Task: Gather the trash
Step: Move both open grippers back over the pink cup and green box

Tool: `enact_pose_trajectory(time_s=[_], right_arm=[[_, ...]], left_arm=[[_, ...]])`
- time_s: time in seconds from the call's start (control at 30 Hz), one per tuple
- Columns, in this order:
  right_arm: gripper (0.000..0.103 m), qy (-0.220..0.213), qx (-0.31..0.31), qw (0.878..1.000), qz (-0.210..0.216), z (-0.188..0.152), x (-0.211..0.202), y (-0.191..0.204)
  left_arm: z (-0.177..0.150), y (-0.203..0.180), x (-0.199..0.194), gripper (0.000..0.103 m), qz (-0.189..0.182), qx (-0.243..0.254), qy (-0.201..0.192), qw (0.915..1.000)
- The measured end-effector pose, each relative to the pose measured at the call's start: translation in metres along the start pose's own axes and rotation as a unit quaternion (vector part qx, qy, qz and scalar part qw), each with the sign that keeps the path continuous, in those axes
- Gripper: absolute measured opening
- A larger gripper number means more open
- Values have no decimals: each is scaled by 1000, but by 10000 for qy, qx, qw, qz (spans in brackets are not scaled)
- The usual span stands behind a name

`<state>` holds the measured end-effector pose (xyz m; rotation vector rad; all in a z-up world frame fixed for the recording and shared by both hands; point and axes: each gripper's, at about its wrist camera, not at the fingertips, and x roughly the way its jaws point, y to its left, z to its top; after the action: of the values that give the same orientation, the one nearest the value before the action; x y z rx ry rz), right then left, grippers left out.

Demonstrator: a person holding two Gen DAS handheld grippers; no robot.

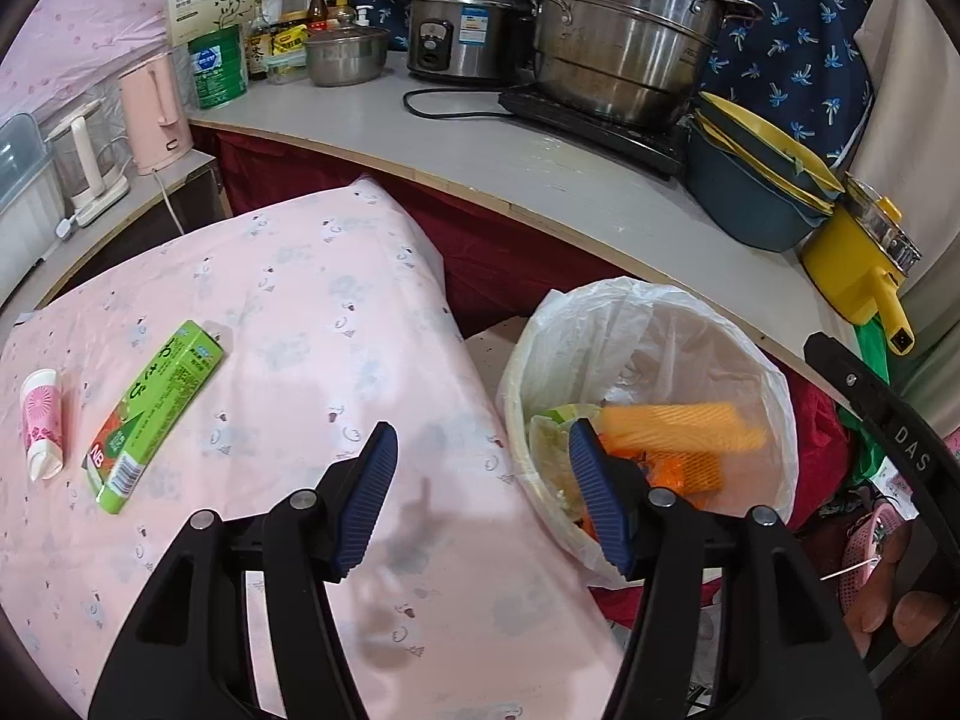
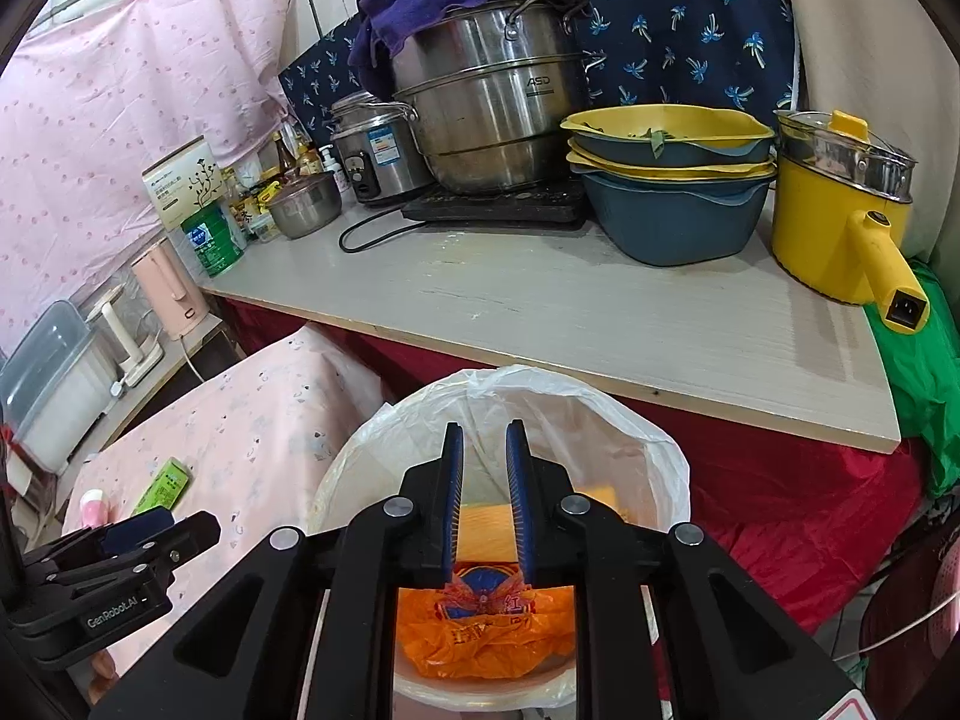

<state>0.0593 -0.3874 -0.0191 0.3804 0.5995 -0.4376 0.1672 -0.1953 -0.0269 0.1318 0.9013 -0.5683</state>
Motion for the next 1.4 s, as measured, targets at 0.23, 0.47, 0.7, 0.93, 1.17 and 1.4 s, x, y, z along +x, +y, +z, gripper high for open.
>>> enact_pose_trajectory(time_s=[0.23, 0.47, 0.7, 0.93, 1.17, 1.4], right_arm=[[20, -56, -108, 9999, 104, 0, -9, 16], [33, -74, -305, 9990, 307, -2, -17, 47], [41, -51, -545, 9971, 533, -11, -22, 87], [48, -6, -792, 9940, 758, -21, -27, 131], [53, 109, -1082, 9888, 1017, -38, -31, 179], [54, 307, -1373, 9818, 1279, -61, -28, 228]], left_arm=[[-5, 19, -8, 57, 96, -165, -54, 9998], [-12, 46, -21, 57, 266, -387, -128, 9988], [-18, 82, -41, 67, 499, -665, -297, 9961], [-28, 121, -62, 67, 692, -907, -419, 9926], [-41, 163, -82, 68, 920, -1194, -493, 9873], [-58, 207, -98, 74, 1271, -1421, -537, 9802]])
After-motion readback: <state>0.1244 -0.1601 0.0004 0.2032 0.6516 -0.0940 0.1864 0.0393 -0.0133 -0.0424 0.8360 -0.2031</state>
